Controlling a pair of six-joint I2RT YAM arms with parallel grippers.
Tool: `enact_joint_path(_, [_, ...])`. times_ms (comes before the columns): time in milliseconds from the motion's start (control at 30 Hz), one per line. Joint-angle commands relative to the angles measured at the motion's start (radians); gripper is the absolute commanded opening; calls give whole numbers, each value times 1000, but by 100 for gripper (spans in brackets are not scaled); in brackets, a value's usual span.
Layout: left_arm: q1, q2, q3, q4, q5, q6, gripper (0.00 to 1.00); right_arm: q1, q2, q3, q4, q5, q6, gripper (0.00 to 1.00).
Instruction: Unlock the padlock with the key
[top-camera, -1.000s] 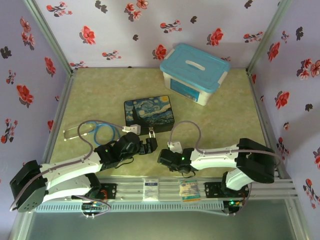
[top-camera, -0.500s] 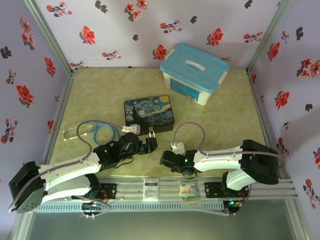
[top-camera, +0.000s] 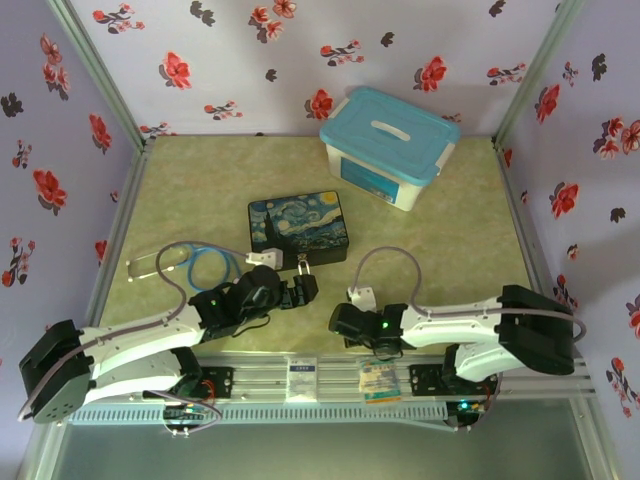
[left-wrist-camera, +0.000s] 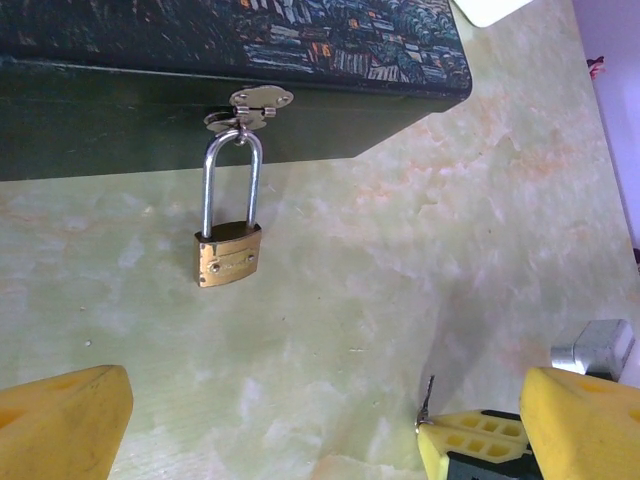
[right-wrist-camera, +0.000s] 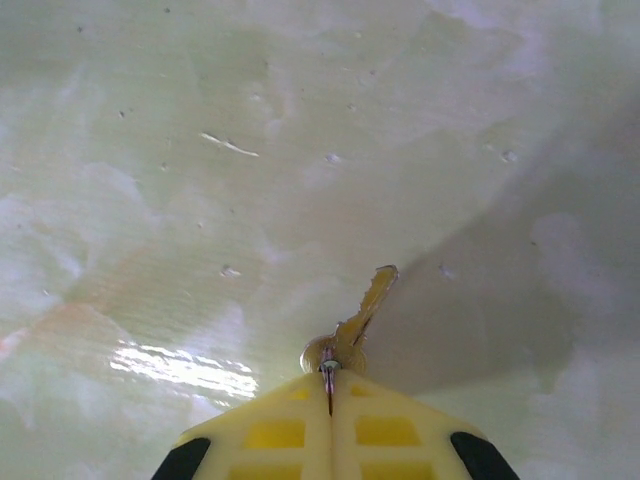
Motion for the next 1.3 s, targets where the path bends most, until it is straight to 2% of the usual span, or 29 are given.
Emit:
enact_joint_path(0, [-13, 20, 10, 38, -20, -16, 100, -23, -62, -39, -55, -5, -59, 2])
enact_joint_path(233, [-59, 72, 52, 78, -20, -48, 100, -73, -263, -71, -81, -4, -223, 0])
enact_joint_path(433, [-107, 71, 19, 264, -21, -135, 100, -94, -429, -78, -43, -49, -364, 0])
enact_joint_path(533, [-145, 67, -19, 370, -65, -209, 100, -97, -484, -65, -43, -72, -434, 0])
enact_joint_path(600, [-183, 71, -17, 401, -112, -234, 100, -97, -521, -63, -16, -105, -480, 0])
enact_joint_path(733, [-203, 97, 25, 383, -114, -232, 99, -96, -553, -62, 64, -198, -567, 0])
enact_joint_path(1000, [-205, 91, 21, 337, -95, -200, 86, -97, -524, -23, 152, -319, -685, 0])
enact_joint_path(1167, [-203, 79, 44, 256, -61, -170, 77, -95, -493, 2, 157, -323, -709, 0])
enact_joint_path(1267, [-203, 77, 37, 257, -56, -172, 68, -96, -476, 10, 172, -320, -712, 0])
